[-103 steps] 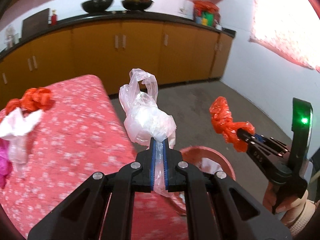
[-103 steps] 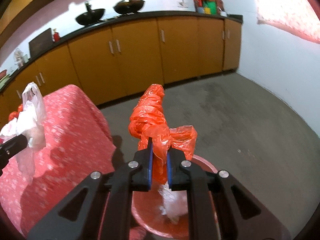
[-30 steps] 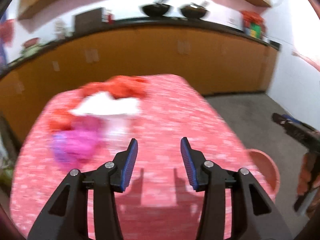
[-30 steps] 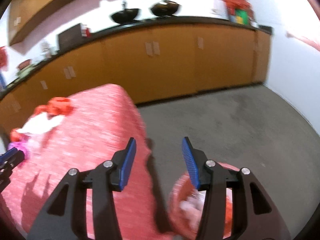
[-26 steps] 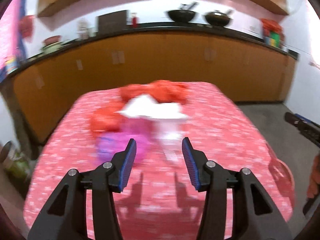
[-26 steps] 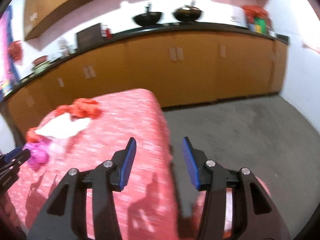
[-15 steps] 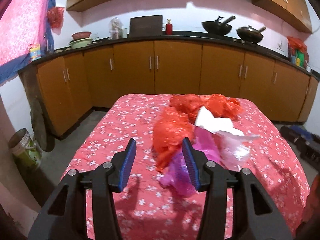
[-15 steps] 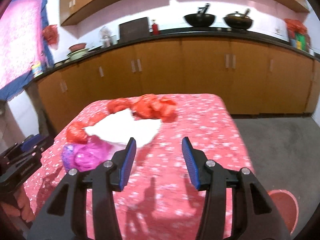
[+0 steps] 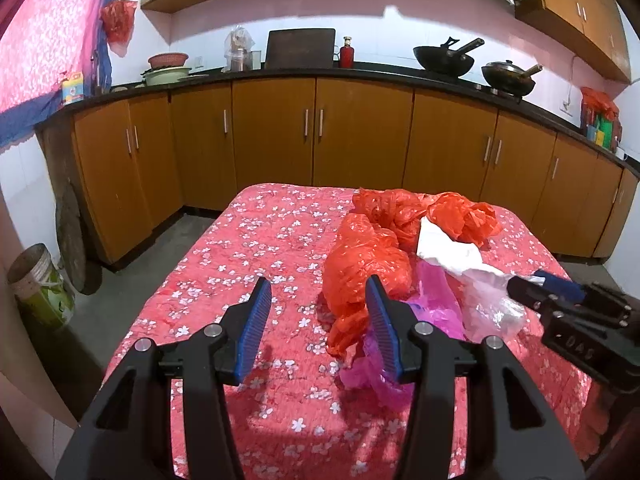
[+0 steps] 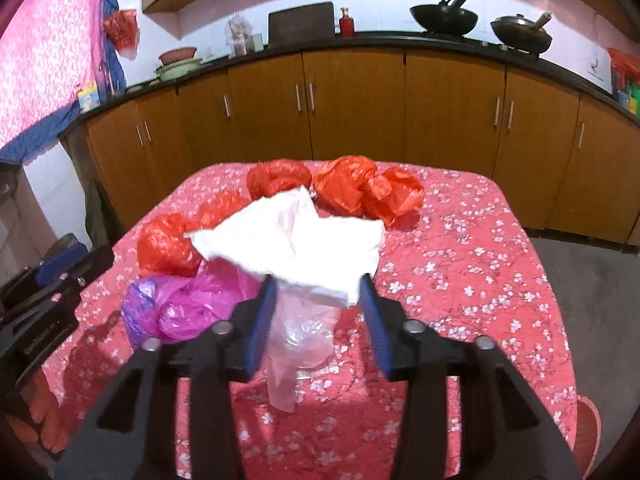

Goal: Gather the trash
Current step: 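Return both open grippers toward the table, then grasp red bag with left gripper while right gripper grasps white plastic sheet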

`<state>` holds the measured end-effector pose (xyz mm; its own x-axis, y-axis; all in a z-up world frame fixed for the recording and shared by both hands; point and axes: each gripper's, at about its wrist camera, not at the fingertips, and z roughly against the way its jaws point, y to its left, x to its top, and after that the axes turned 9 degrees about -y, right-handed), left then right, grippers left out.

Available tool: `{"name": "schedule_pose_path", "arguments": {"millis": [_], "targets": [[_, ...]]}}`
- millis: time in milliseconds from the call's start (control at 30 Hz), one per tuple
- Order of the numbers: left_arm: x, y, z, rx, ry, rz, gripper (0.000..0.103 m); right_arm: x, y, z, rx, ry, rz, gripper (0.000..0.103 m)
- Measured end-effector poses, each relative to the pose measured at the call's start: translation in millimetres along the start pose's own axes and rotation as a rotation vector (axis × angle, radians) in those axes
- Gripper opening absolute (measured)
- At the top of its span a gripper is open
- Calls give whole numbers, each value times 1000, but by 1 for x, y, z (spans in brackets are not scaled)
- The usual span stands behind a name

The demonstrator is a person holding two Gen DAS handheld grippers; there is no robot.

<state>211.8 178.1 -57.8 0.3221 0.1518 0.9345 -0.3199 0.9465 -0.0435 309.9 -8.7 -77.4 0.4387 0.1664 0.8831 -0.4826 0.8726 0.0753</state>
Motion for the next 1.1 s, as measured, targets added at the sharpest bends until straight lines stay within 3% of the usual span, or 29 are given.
{"name": "schedule_pose_path", "arguments": {"millis": [67,133,400,600,833,1033,1067,1100], "targets": [[-1,-1,-2,-2,1,2,50,-3,0,-5,2,20,-1,11],[-2,-1,-2,-4,0,1,50,-5,0,-7,0,23,-8,4],[-2,-5,-6,-8,8,3,50,3,-4,7,-39,-67,-1,3],[0,-8,-15,-17,22,9,52,9,-19,15,-115,-116,-34,3],[4,-16,-27,-32,50,7,52,10,-36,17,-178,-130,-70,3],[3,-19,-41,-52,93,-3,52,8,-38,17,-178,-119,-69,3],[2,-19,-44,-62,105,-2,51,8,-37,18,-178,-118,-68,3],[2,-20,-46,-72,113,1,40,8,-36,18,-176,-118,-66,3]]}}
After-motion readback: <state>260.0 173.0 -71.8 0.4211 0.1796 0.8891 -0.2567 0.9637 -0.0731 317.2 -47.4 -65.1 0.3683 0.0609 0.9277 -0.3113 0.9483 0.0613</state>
